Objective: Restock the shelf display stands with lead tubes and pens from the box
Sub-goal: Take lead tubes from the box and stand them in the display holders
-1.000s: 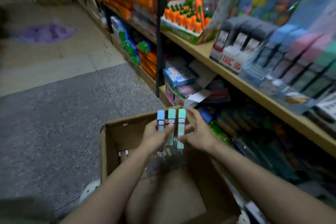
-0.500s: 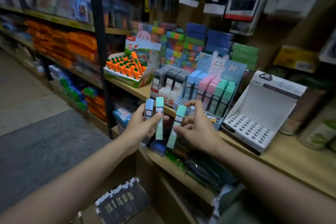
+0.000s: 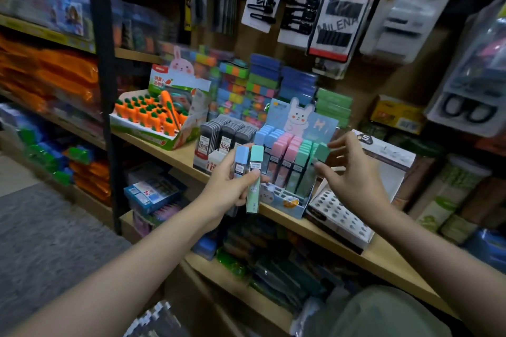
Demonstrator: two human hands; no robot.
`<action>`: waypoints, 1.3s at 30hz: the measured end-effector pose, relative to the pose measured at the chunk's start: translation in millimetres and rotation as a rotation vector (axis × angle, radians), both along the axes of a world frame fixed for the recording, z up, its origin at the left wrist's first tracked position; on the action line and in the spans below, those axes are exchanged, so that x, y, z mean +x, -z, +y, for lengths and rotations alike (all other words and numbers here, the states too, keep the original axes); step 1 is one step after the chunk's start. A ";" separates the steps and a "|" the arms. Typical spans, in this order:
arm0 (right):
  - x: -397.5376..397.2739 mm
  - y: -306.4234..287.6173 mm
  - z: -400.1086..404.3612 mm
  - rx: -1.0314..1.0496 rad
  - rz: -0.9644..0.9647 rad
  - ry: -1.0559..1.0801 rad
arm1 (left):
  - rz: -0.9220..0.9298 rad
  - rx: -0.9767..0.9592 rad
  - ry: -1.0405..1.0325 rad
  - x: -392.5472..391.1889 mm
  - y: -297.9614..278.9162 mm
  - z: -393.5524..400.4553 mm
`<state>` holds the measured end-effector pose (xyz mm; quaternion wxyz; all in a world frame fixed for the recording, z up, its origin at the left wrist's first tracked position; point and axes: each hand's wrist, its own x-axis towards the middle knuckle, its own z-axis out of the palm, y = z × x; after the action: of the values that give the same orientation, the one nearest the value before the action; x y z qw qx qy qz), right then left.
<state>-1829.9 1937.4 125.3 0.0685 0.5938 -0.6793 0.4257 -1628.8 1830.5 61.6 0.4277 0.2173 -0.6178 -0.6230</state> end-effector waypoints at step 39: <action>9.3 37.0 -24.3 -0.269 0.136 0.135 | -0.092 0.058 0.089 -33.5 19.9 3.8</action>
<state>-1820.5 1913.1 88.3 0.2217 0.5598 -0.6482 0.4661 -1662.3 1834.3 41.7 0.3642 0.2302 -0.6274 -0.6486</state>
